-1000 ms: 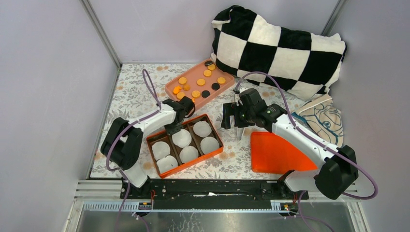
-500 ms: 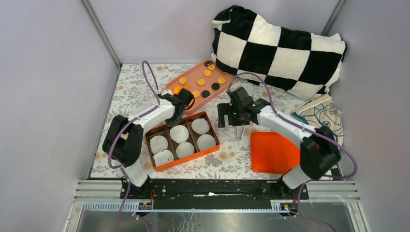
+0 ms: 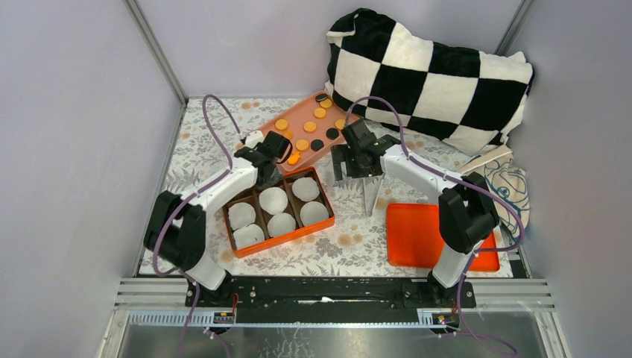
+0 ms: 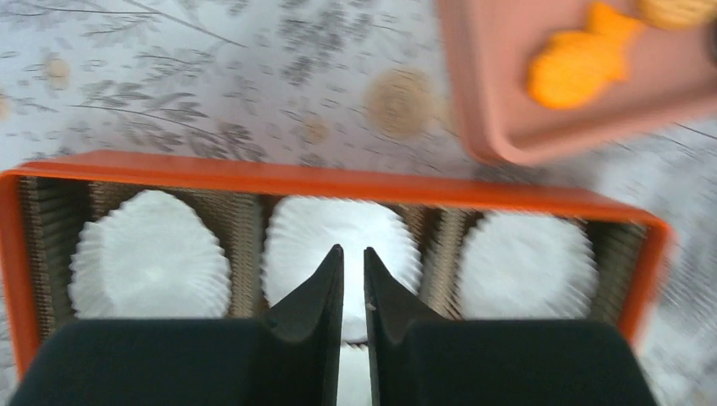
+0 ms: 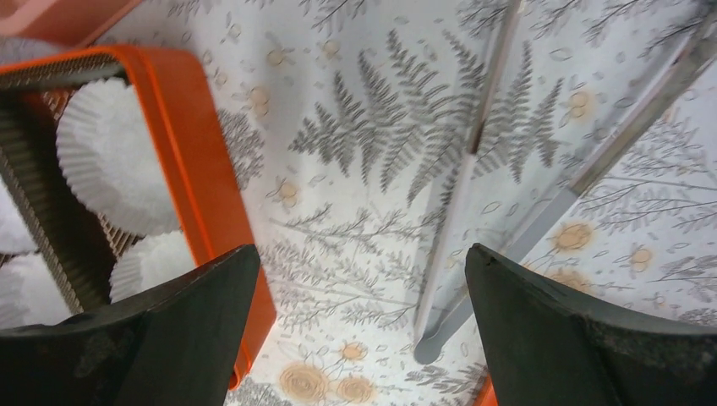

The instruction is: Pack the cookies

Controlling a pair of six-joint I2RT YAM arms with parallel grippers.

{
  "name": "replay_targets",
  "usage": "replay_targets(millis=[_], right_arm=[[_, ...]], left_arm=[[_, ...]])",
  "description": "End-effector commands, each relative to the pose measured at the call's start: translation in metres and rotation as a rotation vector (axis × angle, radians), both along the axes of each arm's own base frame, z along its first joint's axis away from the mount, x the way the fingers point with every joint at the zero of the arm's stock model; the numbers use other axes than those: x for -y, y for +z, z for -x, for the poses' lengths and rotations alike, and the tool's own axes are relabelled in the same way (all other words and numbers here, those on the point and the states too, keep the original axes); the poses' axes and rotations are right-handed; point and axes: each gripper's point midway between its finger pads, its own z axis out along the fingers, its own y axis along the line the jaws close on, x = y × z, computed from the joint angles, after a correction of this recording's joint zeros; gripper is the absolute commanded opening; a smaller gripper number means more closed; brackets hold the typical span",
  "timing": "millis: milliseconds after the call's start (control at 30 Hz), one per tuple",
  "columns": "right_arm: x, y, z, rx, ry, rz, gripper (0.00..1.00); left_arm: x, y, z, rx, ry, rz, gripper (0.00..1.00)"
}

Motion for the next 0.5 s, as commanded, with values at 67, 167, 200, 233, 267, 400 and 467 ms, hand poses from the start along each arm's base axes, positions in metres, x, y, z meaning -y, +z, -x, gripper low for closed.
replay_targets(millis=[67,167,200,233,267,400,467], right_arm=[[0.042,0.004,-0.026,0.004,-0.099,0.103,1.00],[0.076,-0.001,-0.019,-0.024,-0.182,0.135,1.00],[0.085,-0.003,-0.014,-0.037,-0.203,0.132,1.00],[0.091,-0.007,-0.009,-0.053,-0.216,0.128,1.00],[0.096,-0.011,-0.001,-0.069,-0.221,0.128,1.00],[0.108,-0.028,0.033,-0.126,-0.244,0.132,1.00],[0.114,-0.038,0.048,-0.152,-0.262,0.131,1.00]], left_arm=[[0.078,0.031,-0.007,0.100,-0.218,0.241,0.18],[0.102,0.013,-0.003,0.059,-0.278,0.283,0.18],[0.109,0.007,-0.001,0.044,-0.298,0.285,0.18],[0.115,0.000,0.001,0.030,-0.316,0.286,0.18],[0.123,-0.006,0.004,0.018,-0.340,0.293,0.18],[0.150,-0.019,0.015,-0.025,-0.414,0.345,0.17],[0.161,-0.021,0.020,-0.032,-0.443,0.359,0.17]])
